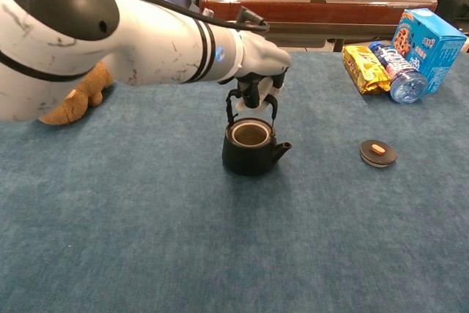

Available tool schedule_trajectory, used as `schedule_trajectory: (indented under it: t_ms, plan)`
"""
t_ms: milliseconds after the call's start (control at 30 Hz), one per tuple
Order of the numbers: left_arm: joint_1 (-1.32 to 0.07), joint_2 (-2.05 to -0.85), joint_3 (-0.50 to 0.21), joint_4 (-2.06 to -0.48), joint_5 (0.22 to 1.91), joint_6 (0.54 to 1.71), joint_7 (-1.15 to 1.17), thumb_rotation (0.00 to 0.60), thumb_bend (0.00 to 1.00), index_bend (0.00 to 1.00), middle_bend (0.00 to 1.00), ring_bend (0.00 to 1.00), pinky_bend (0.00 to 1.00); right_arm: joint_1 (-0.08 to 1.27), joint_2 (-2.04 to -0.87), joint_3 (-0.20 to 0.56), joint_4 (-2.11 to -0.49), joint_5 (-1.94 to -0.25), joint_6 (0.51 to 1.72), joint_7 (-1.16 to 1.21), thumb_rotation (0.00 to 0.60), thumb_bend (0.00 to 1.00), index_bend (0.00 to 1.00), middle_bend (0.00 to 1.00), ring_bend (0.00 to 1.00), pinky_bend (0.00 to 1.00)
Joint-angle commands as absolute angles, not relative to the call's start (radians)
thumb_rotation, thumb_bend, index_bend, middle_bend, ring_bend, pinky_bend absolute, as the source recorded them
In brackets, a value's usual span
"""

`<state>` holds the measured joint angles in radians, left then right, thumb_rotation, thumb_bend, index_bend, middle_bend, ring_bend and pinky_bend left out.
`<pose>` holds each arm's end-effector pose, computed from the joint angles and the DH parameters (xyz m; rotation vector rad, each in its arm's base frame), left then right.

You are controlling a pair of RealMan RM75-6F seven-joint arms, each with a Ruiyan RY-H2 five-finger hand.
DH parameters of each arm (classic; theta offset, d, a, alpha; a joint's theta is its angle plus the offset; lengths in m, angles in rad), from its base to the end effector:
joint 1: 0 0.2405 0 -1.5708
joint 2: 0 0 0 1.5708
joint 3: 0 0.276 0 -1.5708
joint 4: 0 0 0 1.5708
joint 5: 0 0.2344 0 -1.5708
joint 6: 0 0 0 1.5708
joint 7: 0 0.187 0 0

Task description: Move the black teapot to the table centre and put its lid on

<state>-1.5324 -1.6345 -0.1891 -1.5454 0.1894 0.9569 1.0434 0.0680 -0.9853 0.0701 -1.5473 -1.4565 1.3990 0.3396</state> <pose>0.0759 0.4163 -0.1133 -2.1706 -0.5369 -0.5832 -0.3776 -0.2274 0.1978 1.2807 -1.0770 0.9475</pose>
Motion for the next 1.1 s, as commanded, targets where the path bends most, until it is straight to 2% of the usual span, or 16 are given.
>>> schedule_trajectory:
  t_ms: [33, 867, 1100]
  plan:
    - [-1.533, -1.641, -0.189, -1.537, 0.198, 0.96, 1.035, 0.6, 0.92, 0.67, 0.78, 0.49, 0.68, 0.068, -0.985, 0.07, -1.547, -1.457, 1.399, 0.34, 0.6, 0.0, 0.29, 0.33, 0.23, 0.43]
    - [-1.523, -1.688, -0.177, -1.505, 0.214, 0.964, 1.026, 0.6, 0.92, 0.66, 0.78, 0.49, 0.68, 0.067, -0.985, 0.072, -1.55, -1.453, 1.404, 0.344, 0.6, 0.0, 0.3, 0.33, 0.23, 0.43]
    - [-1.517, -1.69, -0.179, -1.507, 0.227, 0.967, 1.018, 0.6, 0.92, 0.56, 0.73, 0.48, 0.68, 0.066, -0.985, 0.07, -1.548, -1.454, 1.403, 0.346, 0.6, 0.0, 0.3, 0.33, 0.23, 0.43]
